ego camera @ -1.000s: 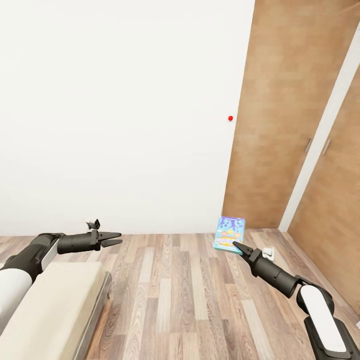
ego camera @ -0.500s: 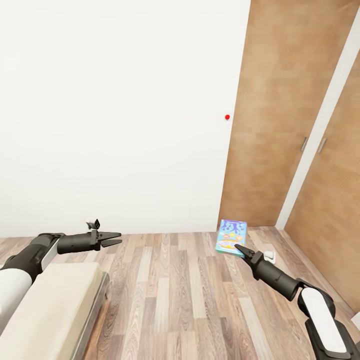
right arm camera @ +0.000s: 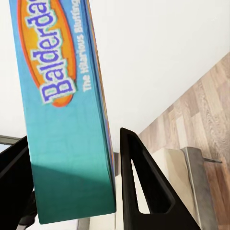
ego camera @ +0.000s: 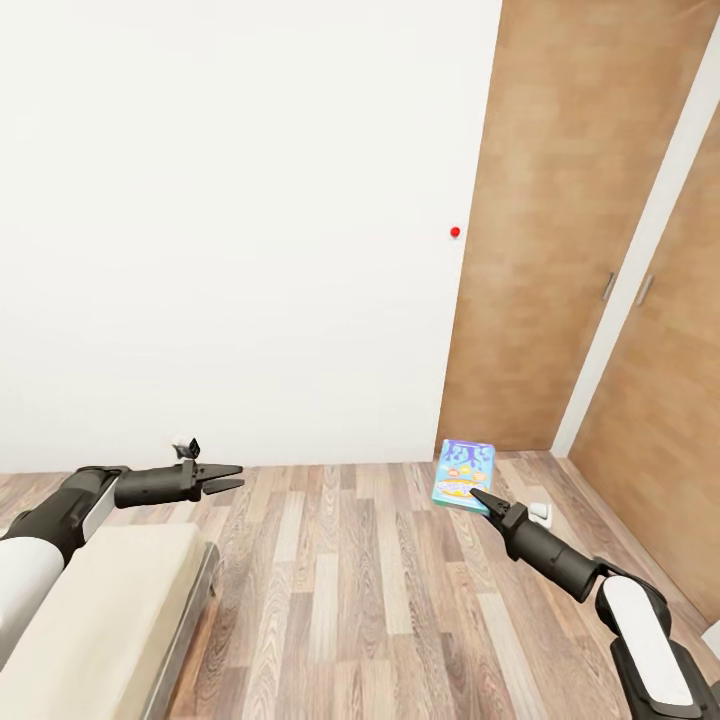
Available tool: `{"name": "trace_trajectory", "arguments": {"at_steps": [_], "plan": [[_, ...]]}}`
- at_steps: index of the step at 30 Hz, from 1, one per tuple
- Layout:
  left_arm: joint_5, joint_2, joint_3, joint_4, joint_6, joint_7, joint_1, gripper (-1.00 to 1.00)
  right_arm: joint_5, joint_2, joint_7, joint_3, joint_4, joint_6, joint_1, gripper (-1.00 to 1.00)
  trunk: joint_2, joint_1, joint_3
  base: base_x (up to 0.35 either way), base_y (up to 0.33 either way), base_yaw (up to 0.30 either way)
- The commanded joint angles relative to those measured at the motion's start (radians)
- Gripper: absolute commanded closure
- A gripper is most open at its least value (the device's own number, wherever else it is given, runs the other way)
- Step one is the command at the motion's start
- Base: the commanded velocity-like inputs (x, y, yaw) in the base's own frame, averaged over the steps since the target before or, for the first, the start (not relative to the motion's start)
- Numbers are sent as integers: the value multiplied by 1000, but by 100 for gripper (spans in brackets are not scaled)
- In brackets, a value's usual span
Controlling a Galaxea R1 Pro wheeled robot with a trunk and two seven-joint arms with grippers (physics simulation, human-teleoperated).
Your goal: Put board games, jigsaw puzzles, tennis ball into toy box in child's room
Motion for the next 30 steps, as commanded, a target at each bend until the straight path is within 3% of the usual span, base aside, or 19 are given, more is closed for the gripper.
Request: {"name": "trace_trajectory", "arguments": {"at_steps": [1, 14, 22, 30], "plan": [[5, 1, -7, 0, 11, -3, -1, -100, 5, 0, 6, -2, 0, 5, -1, 100, -2, 1, -3, -5, 5, 0], [4, 0, -5, 0, 11, -1, -1, -100, 5, 7, 5, -2, 0, -1, -1, 100, -2, 1, -8, -21, 65, -6], [5, 0, -5, 0, 11, -1, -1, -100, 5, 5, 5, -5, 2, -1, -1, 100, -2, 1, -8, 154, 89, -171], [5, 1, -5, 0, 11, -2, -1, -100, 4, 10, 6, -36, 13, 0, -1, 100, -2, 1, -11, 33, 11, -161]]}}
